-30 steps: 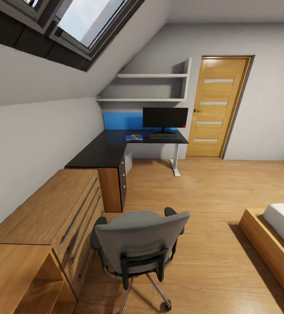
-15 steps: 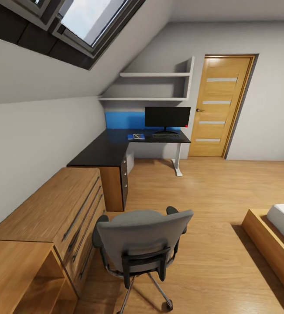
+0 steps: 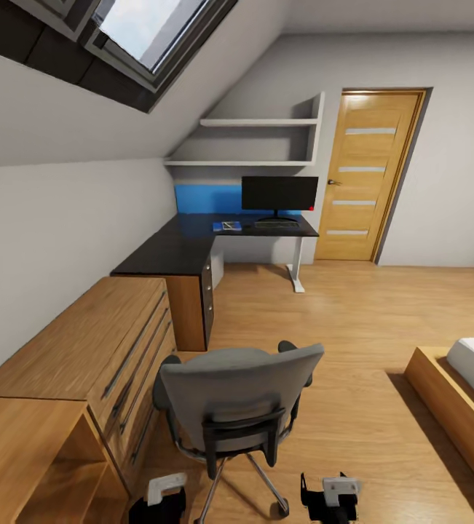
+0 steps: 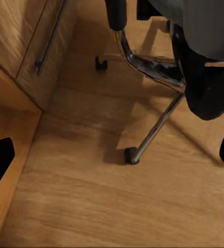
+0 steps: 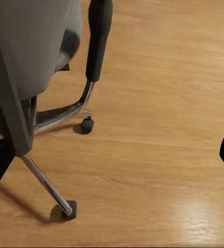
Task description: In the bedroom, organize the workspace by keeping the computer under the desk, ensuring the monitor is on the desk, placing the keyboard on the desk next to the monitor, placing the mouse on the desk next to the keyboard, moving the folder from the swivel chair onto the desk next to the mouse, stacking the notebook on top of the folder with the pen on top of the notebook, and positioning the swivel chair next to the desk.
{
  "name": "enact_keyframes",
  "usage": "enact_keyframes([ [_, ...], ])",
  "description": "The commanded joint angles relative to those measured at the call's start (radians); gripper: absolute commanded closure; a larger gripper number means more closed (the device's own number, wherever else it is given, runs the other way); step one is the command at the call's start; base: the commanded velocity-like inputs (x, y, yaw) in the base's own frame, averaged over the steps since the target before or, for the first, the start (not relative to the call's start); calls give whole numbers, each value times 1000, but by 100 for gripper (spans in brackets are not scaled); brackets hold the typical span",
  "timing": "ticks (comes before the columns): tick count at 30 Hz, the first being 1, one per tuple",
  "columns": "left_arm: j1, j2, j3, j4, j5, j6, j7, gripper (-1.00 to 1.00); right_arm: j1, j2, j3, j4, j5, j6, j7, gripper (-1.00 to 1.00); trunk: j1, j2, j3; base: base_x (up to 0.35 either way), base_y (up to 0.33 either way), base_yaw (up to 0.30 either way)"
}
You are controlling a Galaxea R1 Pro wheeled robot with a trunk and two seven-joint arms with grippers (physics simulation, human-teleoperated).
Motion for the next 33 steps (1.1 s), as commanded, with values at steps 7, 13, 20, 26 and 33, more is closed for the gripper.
enact_keyframes([
  [7,-97,-4,4,67,76,80,-39,-100,-64,-2,2,11,-149,194,156,-100,27,-50,-23,0,0,0],
  [13,-106,0,0,130,115,85,-105,-100,-70,-2,5,66,-190,190,182,-100,50,-92,-42,0,0,0],
  [20,-107,1,-49,154,115,83,-109,-100,-69,1,7,79,-177,115,184,-100,77,-141,-64,0,0,0],
  [26,-107,1,-52,164,117,61,-108,-100,-69,3,7,86,-171,44,180,-100,100,-183,-83,0,0,0],
  [33,-107,2,-52,166,116,58,-107,-100,-69,4,7,98,-170,33,178,-100,127,-232,-105,-2,0,0],
])
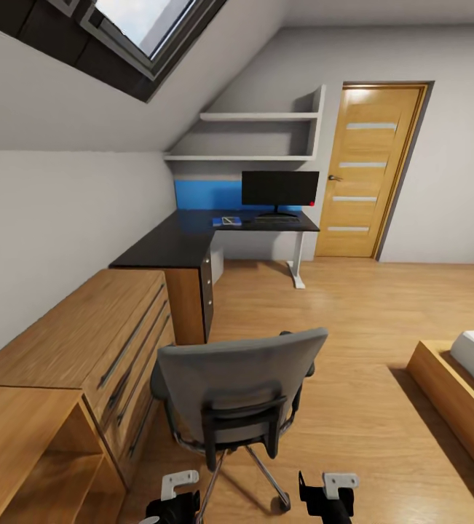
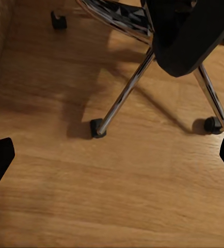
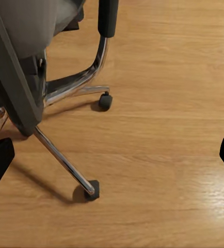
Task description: In the bedroom, organize the workspace by keeping the computer under the desk, ensuring the monitor is on the desk, placing the keyboard on the desk next to the monitor, placing the mouse on the desk next to the keyboard, moving the folder from the swivel chair onto the desk next to the mouse, stacking the notebook on top of the folder with the pen on top of the notebook, and positioning the swivel chair next to the desk.
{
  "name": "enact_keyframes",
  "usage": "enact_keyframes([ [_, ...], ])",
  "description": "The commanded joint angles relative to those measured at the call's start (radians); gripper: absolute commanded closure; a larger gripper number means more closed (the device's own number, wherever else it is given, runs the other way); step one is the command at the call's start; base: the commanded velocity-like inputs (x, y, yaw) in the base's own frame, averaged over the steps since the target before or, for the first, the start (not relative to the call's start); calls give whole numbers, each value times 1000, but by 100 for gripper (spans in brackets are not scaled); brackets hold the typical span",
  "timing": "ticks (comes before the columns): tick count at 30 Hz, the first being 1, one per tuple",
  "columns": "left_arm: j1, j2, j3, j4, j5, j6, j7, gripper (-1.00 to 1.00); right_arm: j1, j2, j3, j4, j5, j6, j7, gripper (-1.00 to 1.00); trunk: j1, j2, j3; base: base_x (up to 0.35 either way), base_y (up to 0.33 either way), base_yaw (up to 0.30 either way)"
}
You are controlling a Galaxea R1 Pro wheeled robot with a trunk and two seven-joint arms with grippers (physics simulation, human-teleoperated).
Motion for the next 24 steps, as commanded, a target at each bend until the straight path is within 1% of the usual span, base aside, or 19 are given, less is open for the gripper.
enact_keyframes([
  [1,0,0,-2,-1,10,0,3,-100,-1,0,9,1,-5,-2,-6,-100,4,-8,-4,-49,0,0],
  [8,0,0,-2,-1,10,0,5,-100,-1,0,9,1,-5,-2,-5,-100,31,-57,-26,-154,0,0],
  [24,0,0,-2,-1,10,0,4,-100,-1,-1,9,1,-5,-2,-5,-100,92,-169,-76,-11,0,0],
])
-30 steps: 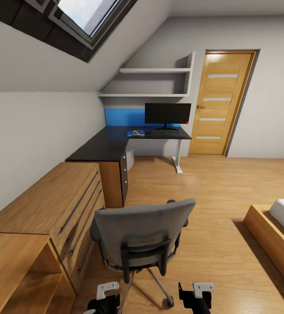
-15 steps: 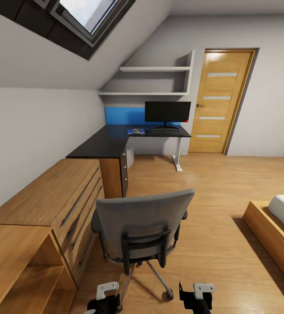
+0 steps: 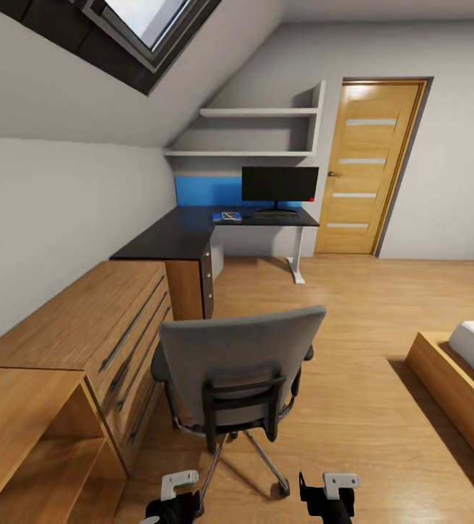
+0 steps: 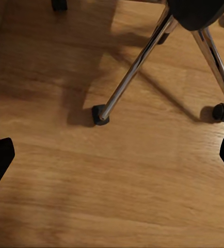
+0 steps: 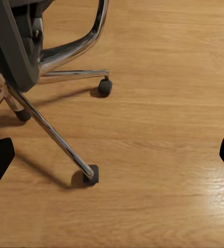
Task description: In the bedroom, organize the workspace by keeping the computer under the desk, ensuring the monitor is on the desk, placing the keyboard on the desk next to the monitor, placing the mouse on the desk next to the keyboard, moving the folder from the swivel chair onto the desk next to the mouse, stacking the notebook on top of the folder with the pen on top of the notebook, and positioning the swivel chair next to the desk.
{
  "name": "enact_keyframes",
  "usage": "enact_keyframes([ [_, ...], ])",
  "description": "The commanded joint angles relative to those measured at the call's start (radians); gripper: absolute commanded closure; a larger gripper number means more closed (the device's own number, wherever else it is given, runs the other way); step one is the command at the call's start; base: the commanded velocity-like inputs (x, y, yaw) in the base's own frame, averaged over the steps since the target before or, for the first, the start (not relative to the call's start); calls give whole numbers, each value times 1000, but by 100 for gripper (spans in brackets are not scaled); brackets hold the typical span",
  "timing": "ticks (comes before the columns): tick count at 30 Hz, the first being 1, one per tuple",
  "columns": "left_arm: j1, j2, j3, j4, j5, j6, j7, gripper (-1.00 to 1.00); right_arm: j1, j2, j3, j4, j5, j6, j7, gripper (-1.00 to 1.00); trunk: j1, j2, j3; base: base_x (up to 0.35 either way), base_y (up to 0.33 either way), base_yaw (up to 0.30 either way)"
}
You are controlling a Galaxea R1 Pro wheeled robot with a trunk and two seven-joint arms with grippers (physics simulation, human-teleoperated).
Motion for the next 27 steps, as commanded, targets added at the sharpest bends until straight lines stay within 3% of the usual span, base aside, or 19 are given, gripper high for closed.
enact_keyframes([
  [1,0,0,-2,-1,10,0,3,-100,-1,0,9,0,-5,-2,-6,-100,4,-8,-4,0,0,0],
  [5,0,0,-2,-1,10,-10,5,-100,-1,0,9,0,-5,-3,-6,-100,19,-36,-17,0,0,0],
  [6,0,0,-2,0,11,-77,7,-100,-1,-1,9,0,-5,-3,-6,-100,23,-43,-20,-213,0,0],
  [27,0,0,-2,1,11,-80,7,-100,-1,-1,9,0,-6,-23,-8,-100,104,-190,-86,-20,0,0],
])
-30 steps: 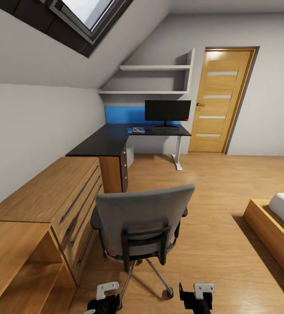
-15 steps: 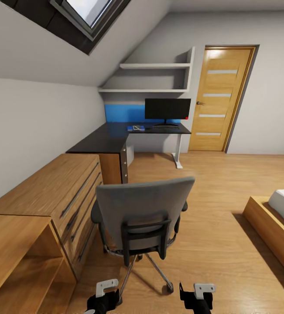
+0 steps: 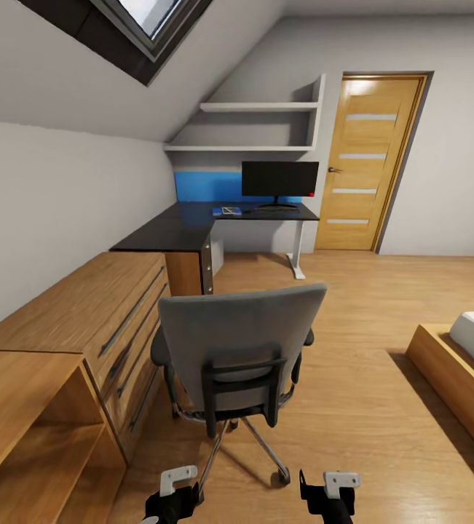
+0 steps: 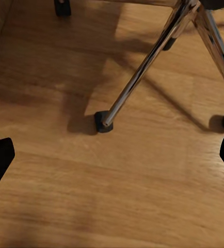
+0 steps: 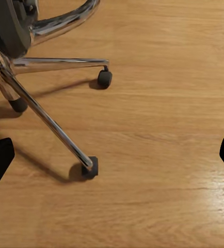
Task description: In the bedroom, organize the workspace by keeping the computer under the desk, ensuring the monitor is on the desk, placing the keyboard on the desk next to the monitor, placing the mouse on the desk next to the keyboard, moving the folder from the swivel chair onto the desk next to the mouse, stacking the notebook on top of the folder with the pen on top of the notebook, and positioning the swivel chair next to the desk.
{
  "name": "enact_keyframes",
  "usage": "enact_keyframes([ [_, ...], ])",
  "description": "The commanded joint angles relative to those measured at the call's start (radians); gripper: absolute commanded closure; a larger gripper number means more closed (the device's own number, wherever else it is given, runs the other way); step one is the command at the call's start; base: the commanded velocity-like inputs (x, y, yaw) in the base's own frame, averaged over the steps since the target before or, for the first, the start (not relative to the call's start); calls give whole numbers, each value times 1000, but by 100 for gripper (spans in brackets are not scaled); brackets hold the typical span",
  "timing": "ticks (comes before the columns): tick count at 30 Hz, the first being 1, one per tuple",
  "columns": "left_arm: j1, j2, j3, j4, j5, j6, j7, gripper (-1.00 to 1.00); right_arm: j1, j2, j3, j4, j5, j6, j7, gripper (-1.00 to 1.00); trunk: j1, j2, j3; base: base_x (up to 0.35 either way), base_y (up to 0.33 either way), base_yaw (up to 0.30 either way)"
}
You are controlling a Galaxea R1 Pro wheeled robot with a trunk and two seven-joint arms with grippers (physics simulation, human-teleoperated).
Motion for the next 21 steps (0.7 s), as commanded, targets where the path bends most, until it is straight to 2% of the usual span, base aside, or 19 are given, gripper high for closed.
enact_keyframes([
  [1,-1,0,-2,1,10,-4,2,-100,-1,0,9,0,-4,-2,-6,-100,4,-8,-4,0,0,0],
  [10,-1,0,-2,1,11,-6,6,-100,-1,0,9,0,-4,-2,-6,-100,38,-71,-32,0,0,0],
  [15,-1,0,-3,1,8,-38,29,-100,-1,1,9,0,-3,-2,-5,-100,57,-106,-48,0,0,0],
  [21,-1,-1,-7,-7,7,-43,34,-100,-1,7,16,-7,-1,-13,-5,-100,80,-148,-67,0,0,0],
])
